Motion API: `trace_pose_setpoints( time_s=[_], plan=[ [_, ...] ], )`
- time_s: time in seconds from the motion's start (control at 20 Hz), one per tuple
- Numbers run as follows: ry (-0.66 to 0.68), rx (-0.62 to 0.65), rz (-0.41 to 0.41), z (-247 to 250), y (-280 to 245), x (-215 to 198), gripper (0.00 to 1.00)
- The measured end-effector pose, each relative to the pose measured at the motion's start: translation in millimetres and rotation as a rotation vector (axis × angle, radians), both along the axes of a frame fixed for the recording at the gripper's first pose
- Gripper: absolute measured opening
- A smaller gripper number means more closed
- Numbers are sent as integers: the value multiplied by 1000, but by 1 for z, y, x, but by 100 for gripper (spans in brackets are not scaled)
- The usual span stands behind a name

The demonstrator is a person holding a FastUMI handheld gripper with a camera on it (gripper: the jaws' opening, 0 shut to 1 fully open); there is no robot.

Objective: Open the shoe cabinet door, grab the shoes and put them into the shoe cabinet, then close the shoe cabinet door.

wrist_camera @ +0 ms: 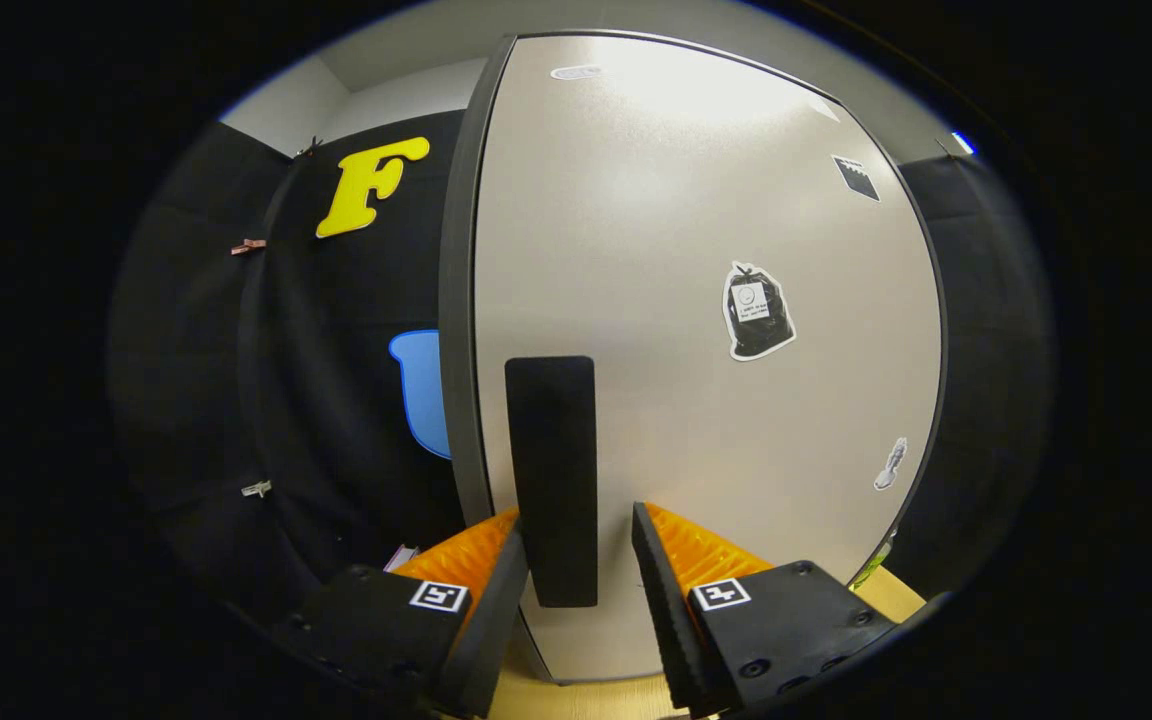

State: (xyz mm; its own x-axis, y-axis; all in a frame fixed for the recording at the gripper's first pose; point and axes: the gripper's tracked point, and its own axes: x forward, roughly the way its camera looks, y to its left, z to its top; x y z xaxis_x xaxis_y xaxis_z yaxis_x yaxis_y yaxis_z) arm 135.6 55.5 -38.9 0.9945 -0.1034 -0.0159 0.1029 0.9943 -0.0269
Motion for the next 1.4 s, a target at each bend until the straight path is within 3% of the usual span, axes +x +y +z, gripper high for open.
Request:
trace_pose_setpoints(
  time_s=[0.1, 0.25, 0.4, 0.45, 0.7, 1.4],
  plan=[
    [13, 1, 27, -4, 6, 3, 66],
    [3, -27, 4, -3, 9, 1, 39],
    [17, -1, 14, -3, 8, -1, 33],
    [20, -2, 18, -4, 8, 0, 26],
    [28, -4, 56, -4, 10, -20, 26],
    [51, 1, 186, 0, -58, -180, 26]
  ],
)
